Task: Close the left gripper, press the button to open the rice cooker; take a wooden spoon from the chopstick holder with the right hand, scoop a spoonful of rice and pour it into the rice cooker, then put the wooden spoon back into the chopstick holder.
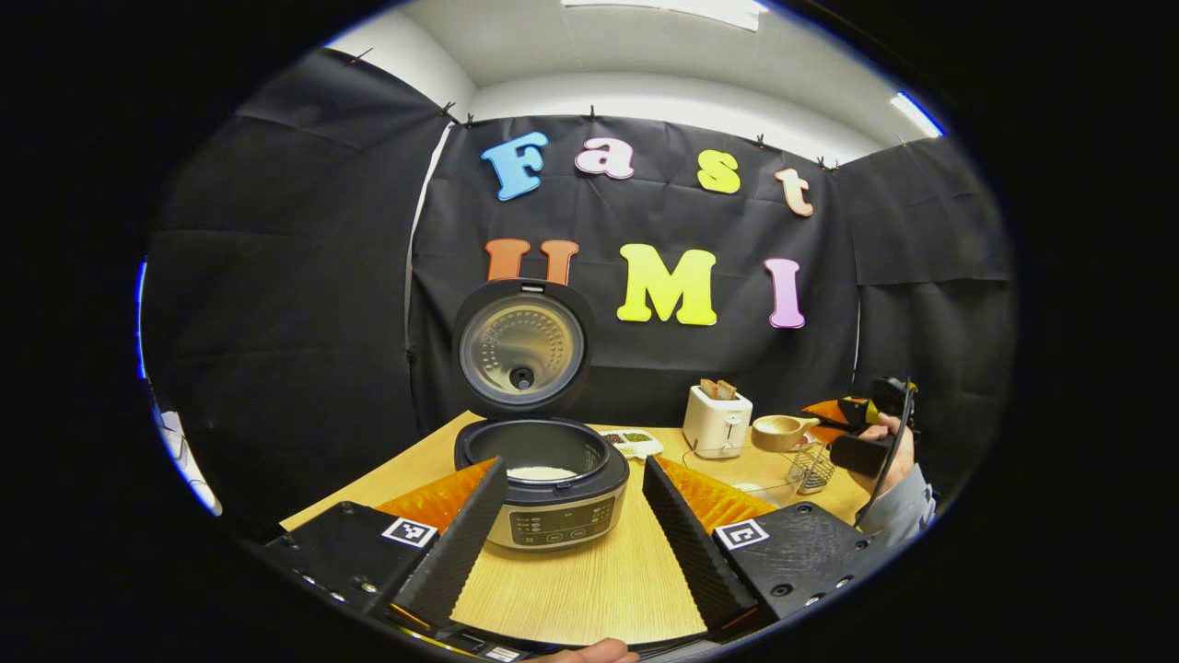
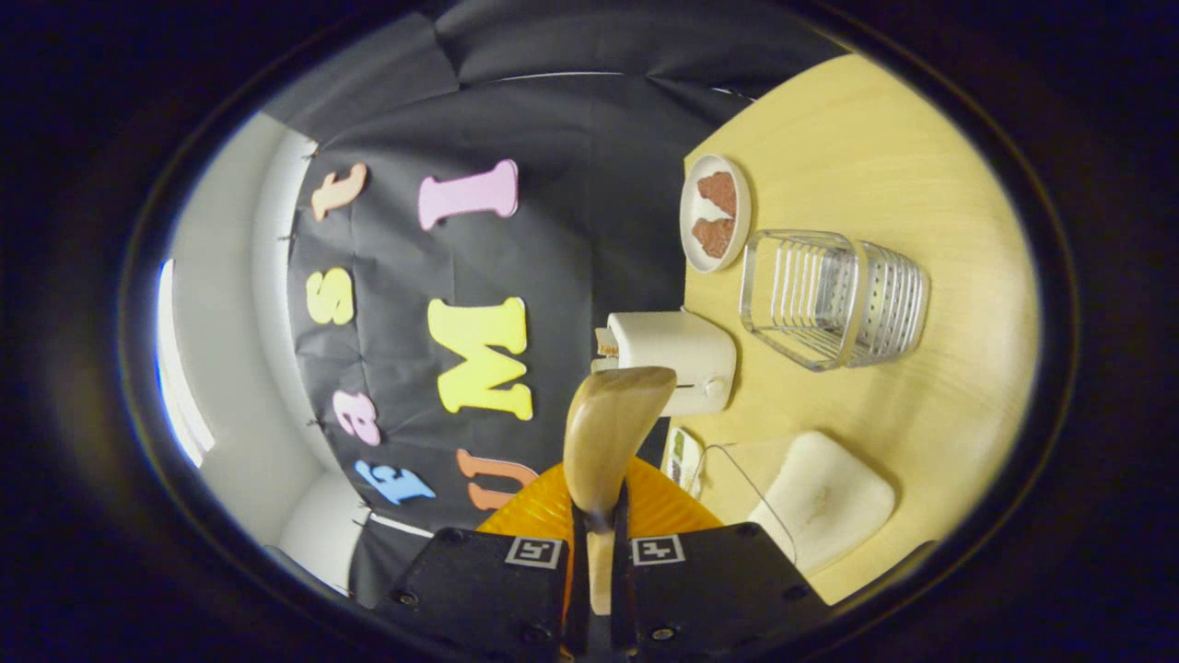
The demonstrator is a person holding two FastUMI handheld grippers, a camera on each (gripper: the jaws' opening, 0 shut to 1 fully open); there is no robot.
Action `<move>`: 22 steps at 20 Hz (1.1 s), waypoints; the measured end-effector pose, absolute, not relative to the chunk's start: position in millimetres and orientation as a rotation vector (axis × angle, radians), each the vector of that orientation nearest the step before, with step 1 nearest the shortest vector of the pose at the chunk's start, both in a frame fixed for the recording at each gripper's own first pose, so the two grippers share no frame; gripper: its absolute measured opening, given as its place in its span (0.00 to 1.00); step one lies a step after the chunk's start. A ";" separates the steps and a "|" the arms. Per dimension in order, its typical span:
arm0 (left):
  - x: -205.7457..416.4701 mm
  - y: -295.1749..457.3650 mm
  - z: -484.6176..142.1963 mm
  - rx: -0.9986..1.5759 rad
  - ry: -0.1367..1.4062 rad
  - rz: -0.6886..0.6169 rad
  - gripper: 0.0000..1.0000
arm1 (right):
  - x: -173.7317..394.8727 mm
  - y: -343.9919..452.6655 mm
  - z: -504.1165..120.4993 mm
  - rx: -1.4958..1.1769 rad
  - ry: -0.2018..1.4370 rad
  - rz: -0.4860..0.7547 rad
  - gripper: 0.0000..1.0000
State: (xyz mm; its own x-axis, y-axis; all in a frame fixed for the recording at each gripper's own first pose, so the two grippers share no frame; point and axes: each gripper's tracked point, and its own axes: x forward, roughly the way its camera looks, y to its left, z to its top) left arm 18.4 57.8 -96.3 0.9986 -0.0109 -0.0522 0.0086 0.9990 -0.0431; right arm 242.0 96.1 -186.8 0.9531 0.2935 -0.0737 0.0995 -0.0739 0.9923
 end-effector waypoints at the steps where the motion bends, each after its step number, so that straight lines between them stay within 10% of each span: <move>1: 18.9 58.3 -96.8 -0.044 0.054 -0.009 0.94 | 241.3 94.1 -183.6 1.694 0.282 0.149 0.14; 22: -38.9 102.5 -89.6 -0.011 0.008 0.011 0.94 | 229.3 352.9 -68.2 1.167 0.365 0.434 0.14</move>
State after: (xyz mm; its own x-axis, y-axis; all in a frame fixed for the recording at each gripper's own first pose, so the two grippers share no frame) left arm -38.9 102.5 -89.6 0.9999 0.0107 -0.0082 -0.0108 0.9999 -0.0108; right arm 229.3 352.9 -68.2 0.8606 0.5067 -0.0513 -0.1374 0.3279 0.9346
